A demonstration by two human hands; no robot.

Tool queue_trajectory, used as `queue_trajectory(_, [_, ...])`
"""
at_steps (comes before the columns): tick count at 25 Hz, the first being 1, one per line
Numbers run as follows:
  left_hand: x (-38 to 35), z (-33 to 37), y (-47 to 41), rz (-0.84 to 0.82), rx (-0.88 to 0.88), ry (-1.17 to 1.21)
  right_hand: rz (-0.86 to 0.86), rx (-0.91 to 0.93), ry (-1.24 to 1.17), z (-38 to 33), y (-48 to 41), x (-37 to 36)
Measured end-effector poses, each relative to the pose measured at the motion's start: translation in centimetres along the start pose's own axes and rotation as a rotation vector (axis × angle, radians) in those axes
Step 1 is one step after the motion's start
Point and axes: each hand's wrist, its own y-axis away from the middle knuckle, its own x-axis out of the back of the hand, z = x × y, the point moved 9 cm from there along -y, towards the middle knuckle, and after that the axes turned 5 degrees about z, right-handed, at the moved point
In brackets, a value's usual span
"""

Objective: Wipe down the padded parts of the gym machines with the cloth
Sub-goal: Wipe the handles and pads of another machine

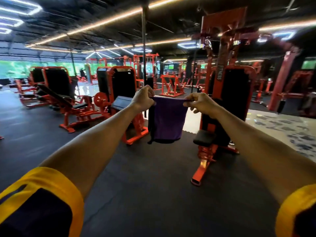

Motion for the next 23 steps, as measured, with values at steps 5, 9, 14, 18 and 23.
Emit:
queue_trajectory(5, [-9.1, -2.7, -8.0, -0.100, -0.049, 0.053, 0.075, -0.067, 0.058, 7.3, -6.5, 1.9])
queue_trajectory(9, [-17.0, -5.3, -14.6, -0.175, -0.091, 0.081, 0.079, -0.103, 0.057, 14.0, -12.8, 2.1])
queue_trajectory(14, [-24.0, -7.4, -23.6, -0.215, -0.084, 0.063, 0.048, -0.160, 0.022, 21.0, -21.9, 2.5])
queue_trajectory(18, [-29.2, -8.4, -31.1, -0.216, -0.095, 0.066, 0.075, -0.212, -0.028, 25.8, -28.6, 3.0])
queue_trajectory(23, [-36.9, -12.1, -38.8, -0.292, -0.096, 0.145, 0.134, -0.265, 0.009, 32.4, -37.0, 3.0])
